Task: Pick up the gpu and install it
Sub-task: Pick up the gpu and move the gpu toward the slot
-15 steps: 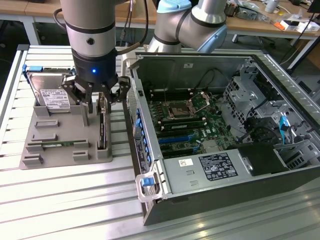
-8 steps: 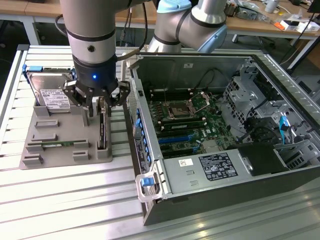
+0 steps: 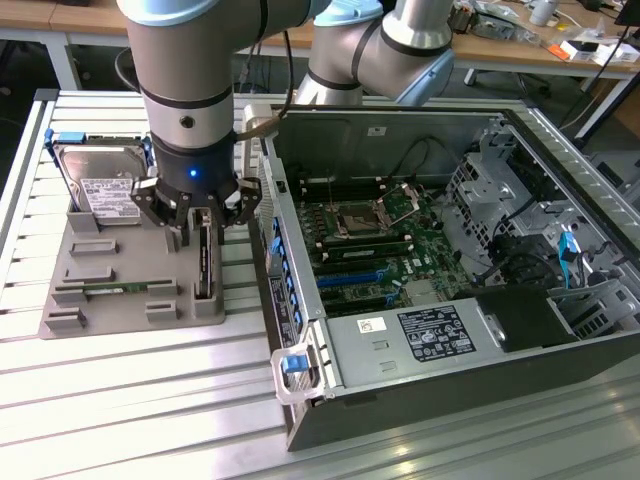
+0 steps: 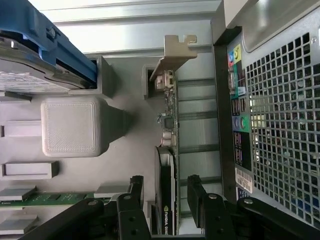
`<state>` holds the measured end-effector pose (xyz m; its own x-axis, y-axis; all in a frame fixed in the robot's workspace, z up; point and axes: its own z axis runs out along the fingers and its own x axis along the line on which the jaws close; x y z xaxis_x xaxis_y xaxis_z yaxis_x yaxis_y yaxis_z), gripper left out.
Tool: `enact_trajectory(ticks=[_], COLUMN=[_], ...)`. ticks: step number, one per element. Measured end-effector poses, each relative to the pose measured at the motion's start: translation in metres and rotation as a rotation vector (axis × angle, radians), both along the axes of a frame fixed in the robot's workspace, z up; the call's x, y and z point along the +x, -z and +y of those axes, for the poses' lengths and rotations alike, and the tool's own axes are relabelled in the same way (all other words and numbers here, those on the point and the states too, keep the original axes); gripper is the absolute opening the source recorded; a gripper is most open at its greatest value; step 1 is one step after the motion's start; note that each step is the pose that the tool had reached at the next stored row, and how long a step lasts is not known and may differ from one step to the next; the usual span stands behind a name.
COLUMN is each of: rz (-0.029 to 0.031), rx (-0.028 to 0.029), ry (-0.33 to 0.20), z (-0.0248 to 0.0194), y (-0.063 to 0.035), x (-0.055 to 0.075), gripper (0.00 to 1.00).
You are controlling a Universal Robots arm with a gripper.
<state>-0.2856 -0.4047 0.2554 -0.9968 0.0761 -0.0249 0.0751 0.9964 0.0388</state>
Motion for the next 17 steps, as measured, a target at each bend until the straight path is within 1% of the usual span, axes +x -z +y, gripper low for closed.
enact_trajectory(ticks=[4, 7, 11, 15, 16, 17], rz=[0.0001, 0.0, -0.0002, 0.0, 0.0, -0.0001], rx=[0.0, 0.0, 0.0002, 0.0001, 0.0001, 0.0], ry=[0.0, 0.0, 0.0, 0.0, 0.0, 0.0], z=[-0.0002, 0.0012, 0.0054, 0.0056, 0.0062, 0.0078], y=[0.003, 0.0045, 0.0061, 0.0084, 0.0088, 0.0089], x=[0.0, 0.0, 0.0002, 0.0025, 0.0041, 0.0043], gripper=[0.48, 0.48, 0.48, 0.48, 0.48, 0.48])
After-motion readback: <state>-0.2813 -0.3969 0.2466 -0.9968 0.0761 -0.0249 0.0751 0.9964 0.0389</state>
